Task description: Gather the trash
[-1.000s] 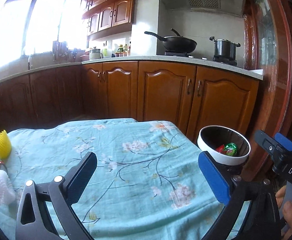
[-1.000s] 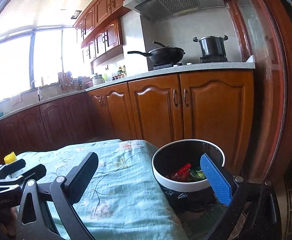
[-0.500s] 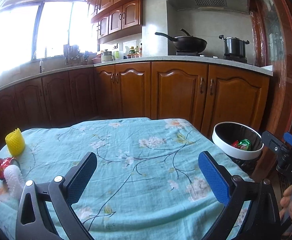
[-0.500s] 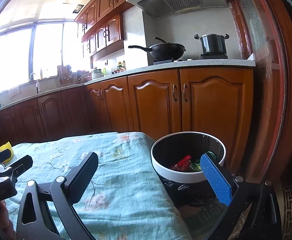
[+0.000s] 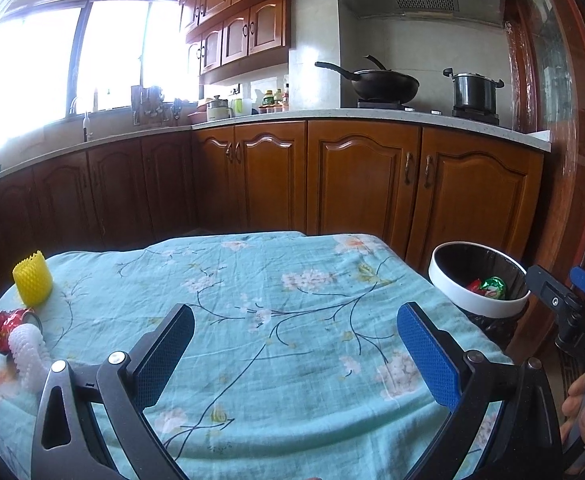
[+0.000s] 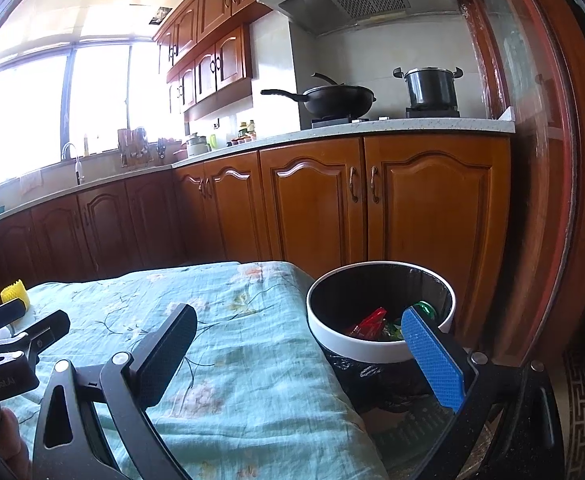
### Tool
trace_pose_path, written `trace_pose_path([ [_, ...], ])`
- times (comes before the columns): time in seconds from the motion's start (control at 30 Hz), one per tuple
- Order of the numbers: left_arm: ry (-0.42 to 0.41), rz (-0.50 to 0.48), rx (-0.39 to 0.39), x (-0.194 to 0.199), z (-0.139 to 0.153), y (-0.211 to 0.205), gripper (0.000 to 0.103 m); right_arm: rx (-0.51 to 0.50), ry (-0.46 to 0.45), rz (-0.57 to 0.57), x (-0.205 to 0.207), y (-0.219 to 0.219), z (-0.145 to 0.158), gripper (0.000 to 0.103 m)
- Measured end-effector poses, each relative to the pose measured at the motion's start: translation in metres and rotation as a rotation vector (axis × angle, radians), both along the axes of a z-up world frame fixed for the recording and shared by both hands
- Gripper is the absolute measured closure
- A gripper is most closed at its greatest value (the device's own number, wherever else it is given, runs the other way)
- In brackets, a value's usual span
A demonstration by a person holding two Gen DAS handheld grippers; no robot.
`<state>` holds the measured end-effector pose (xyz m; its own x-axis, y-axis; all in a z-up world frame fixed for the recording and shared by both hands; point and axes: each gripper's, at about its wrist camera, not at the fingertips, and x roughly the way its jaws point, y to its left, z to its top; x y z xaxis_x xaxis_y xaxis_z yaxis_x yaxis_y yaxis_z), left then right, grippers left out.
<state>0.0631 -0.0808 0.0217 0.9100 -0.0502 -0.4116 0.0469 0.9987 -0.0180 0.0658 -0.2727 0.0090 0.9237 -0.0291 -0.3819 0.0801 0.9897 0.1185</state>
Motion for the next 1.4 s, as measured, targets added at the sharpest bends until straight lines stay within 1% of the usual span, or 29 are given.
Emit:
trace_pose_path([
  [0.17, -0.012, -0.003, 0.014, -0.0008, -0.0023, 0.0005, 0.001, 0.0, 0.01, 0.002, 0.0016, 0.0016, -0.0023, 0.0],
  [0.47, -0.012, 0.0, 0.006, 0.0021, -0.004, 0.0059, 0.001, 0.0, 0.015, 0.004, 0.0031, 0.0031, -0.004, 0.0],
  [1.4, -0.009, -0.023, 0.014, 0.0052, -0.0065, 0.0093, 0.001, 0.014, 0.011, 0.031, 0.0002, 0.0077, -0.0008, 0.0],
])
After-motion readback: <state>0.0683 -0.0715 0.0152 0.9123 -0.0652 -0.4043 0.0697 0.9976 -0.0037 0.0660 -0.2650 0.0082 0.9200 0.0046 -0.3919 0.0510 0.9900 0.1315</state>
